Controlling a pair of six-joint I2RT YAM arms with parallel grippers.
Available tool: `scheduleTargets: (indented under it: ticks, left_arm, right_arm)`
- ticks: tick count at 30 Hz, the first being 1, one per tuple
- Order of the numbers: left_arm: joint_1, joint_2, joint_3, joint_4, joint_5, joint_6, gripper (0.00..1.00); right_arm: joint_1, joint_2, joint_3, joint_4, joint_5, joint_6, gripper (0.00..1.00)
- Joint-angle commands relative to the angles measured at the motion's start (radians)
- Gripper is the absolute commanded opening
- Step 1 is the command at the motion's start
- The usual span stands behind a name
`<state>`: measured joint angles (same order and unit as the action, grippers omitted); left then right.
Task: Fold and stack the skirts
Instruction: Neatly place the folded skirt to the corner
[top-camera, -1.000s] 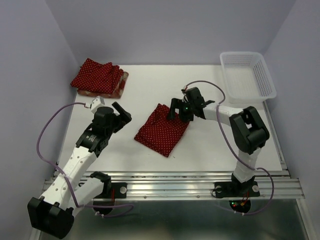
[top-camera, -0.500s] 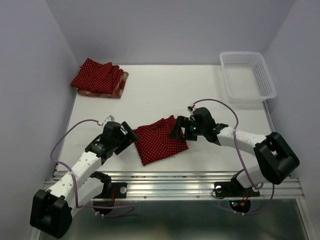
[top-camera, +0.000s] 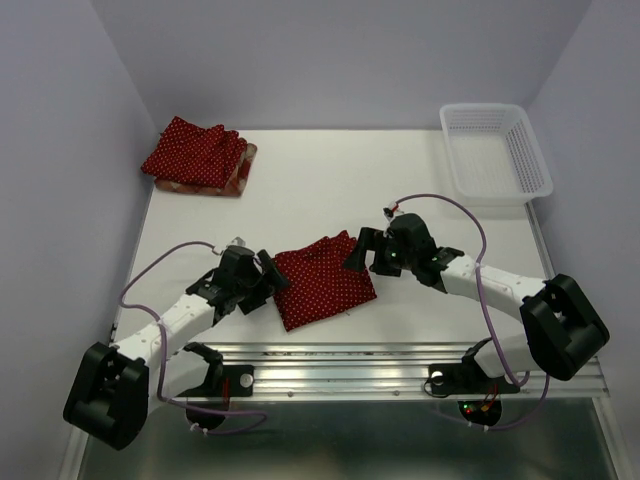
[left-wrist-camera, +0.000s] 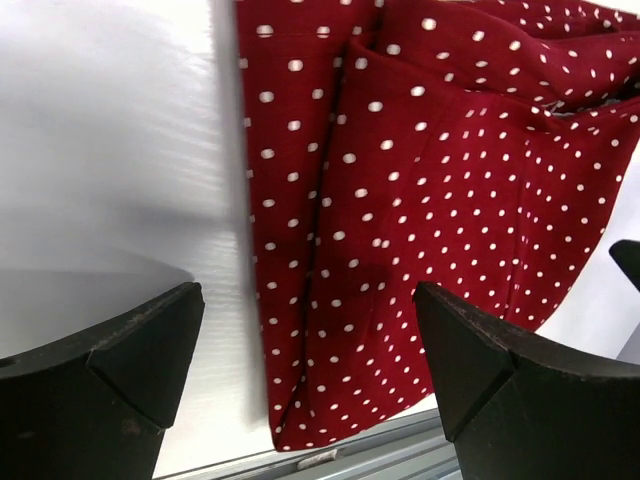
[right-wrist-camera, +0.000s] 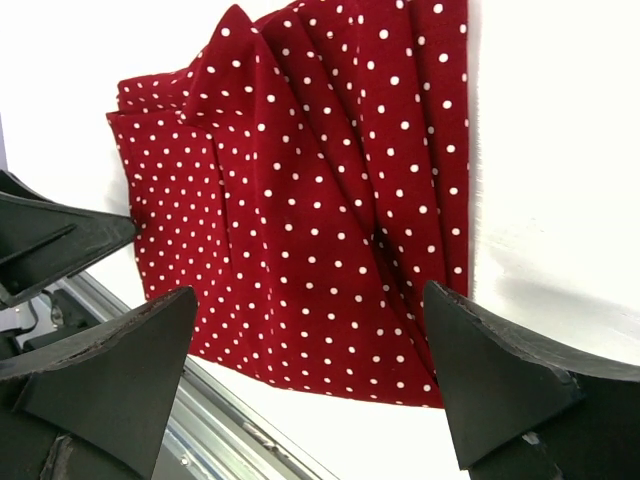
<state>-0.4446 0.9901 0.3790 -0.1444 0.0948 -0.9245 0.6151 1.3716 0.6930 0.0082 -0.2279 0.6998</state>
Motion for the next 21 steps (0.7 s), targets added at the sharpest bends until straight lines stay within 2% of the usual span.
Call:
scheduleTargets:
  ticks: [1,4,8,15,19,20,21]
  left_arm:
    - [-0.023,0.080,0.038,0.005,0.037,0.082,0.99]
    - [-0.026,0.120,0.064,-0.001,0.057,0.114,0.98]
    - [-0.028,0.205,0.106,-0.020,0.065,0.148,0.77]
    - [-0.052,0.309,0.187,-0.076,0.023,0.162,0.48]
    - [-0.065,0.344,0.233,-0.102,-0.015,0.180,0.17]
    - [-0.065,0.352,0.250,-0.113,-0.036,0.185,0.02]
    - [-0.066,0.355,0.267,-0.139,-0.058,0.188,0.00]
  right_arm:
    - [-0.003,-0.034,0.017,0.007,0.039,-0.026,1.00]
    - [-0.003,-0.043,0.019,0.001,0.045,-0.036,1.00]
    - [-0.003,-0.063,0.025,-0.005,0.062,-0.052,1.00]
    - [-0.003,-0.100,0.026,-0.047,0.088,-0.074,1.00]
    - [-0.012,-0.120,0.028,-0.063,0.108,-0.089,1.00]
    - [-0.012,-0.124,0.028,-0.066,0.116,-0.094,1.00]
    - [-0.012,-0.128,0.030,-0.071,0.124,-0.100,1.00]
